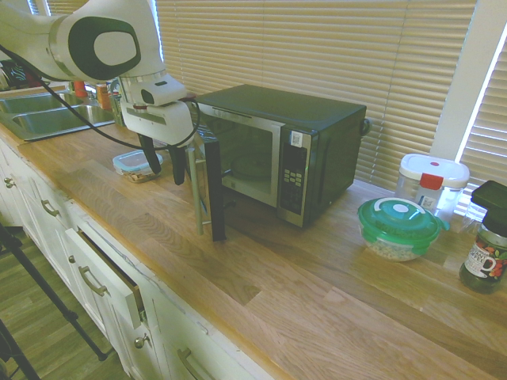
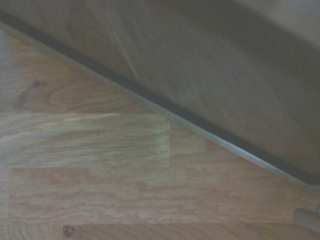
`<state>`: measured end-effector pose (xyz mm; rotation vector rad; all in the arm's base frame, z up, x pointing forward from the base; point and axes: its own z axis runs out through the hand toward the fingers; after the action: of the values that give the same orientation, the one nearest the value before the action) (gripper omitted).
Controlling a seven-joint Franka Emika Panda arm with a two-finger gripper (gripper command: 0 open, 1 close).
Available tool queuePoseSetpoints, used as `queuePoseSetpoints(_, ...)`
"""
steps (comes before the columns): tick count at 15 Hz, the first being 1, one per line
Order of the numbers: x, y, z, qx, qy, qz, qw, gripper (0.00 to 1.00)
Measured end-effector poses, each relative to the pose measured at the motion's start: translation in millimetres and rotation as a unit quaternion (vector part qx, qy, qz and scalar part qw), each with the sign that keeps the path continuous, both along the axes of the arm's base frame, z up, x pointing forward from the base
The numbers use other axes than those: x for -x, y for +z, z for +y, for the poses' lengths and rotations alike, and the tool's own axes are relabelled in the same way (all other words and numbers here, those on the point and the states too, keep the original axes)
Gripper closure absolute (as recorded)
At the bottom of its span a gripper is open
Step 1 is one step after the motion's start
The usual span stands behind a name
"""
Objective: Close the microwave
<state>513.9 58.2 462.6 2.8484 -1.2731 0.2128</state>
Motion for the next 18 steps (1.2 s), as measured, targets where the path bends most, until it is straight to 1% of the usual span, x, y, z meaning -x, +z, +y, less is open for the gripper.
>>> queuePoseSetpoints(5,-45.3,24.5,-23.5,-0.007,-0.025,-0.001,1.0,0.0)
queuePoseSetpoints(8,-81.4,31.4,-30.6,-0.011,-0.027,-0.002,1.0,0.0)
queuePoseSetpoints(10,-106.2,29.2,-32.3,-0.012,-0.028,0.003,1.0,0.0)
queuePoseSetpoints(13,-141.9,27.5,-43.8,-0.013,-0.026,0.007,1.0,0.0)
queuePoseSetpoints(15,-154.9,30.6,-49.2,-0.015,-0.011,0.024,1.0,0.0)
queuePoseSetpoints(18,-172.7,37.0,-60.2,-0.03,0.002,0.025,0.999,0.0)
